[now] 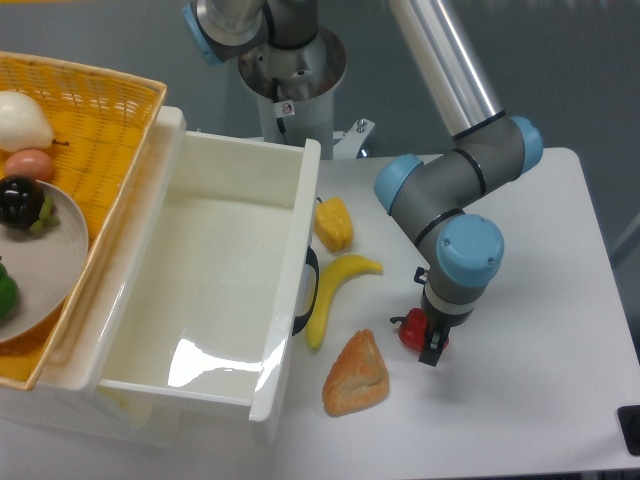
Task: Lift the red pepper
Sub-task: 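Lower the gripper around the red pepper and close on it, then hold the red pepper firmly in the closed gripper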
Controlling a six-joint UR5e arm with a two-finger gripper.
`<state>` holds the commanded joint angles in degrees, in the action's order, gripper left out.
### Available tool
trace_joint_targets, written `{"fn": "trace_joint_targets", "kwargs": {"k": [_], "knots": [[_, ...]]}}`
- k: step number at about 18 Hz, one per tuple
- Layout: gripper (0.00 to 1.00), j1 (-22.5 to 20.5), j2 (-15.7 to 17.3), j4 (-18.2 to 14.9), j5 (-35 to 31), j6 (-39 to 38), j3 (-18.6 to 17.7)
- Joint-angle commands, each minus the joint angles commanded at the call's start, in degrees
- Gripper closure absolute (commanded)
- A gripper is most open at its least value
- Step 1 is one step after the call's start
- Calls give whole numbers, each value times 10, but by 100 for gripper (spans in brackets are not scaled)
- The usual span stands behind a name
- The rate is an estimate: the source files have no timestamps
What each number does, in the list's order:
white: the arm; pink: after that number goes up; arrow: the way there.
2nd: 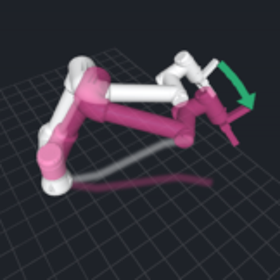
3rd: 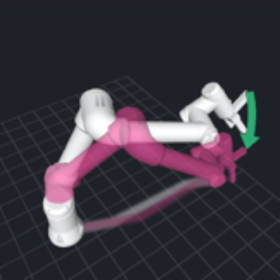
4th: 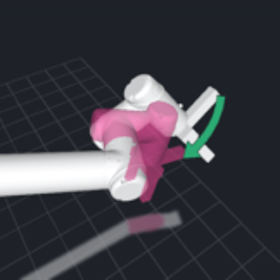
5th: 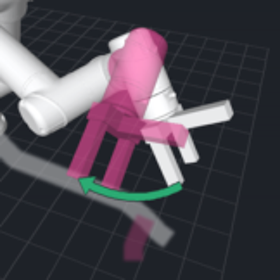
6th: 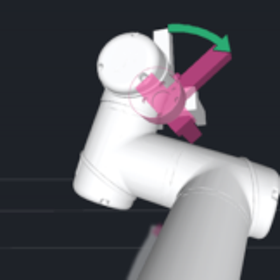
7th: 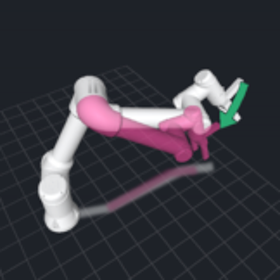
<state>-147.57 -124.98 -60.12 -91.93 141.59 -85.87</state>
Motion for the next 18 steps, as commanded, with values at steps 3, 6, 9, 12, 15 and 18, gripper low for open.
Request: {"fn": "trace_joint_targets", "kwargs": {"k": [3, 6, 9, 12, 15, 18], "knots": [[0, 4, -3, 0, -10, -2, -2], [0, 4, -4, 1, -11, -3, -4], [0, 6, -4, 4, -11, -4, -7], [0, 6, -4, 19, -11, -4, -15], [3, 6, -4, 30, -11, -4, -20], [14, 6, -4, 30, -11, -4, -20]]}}
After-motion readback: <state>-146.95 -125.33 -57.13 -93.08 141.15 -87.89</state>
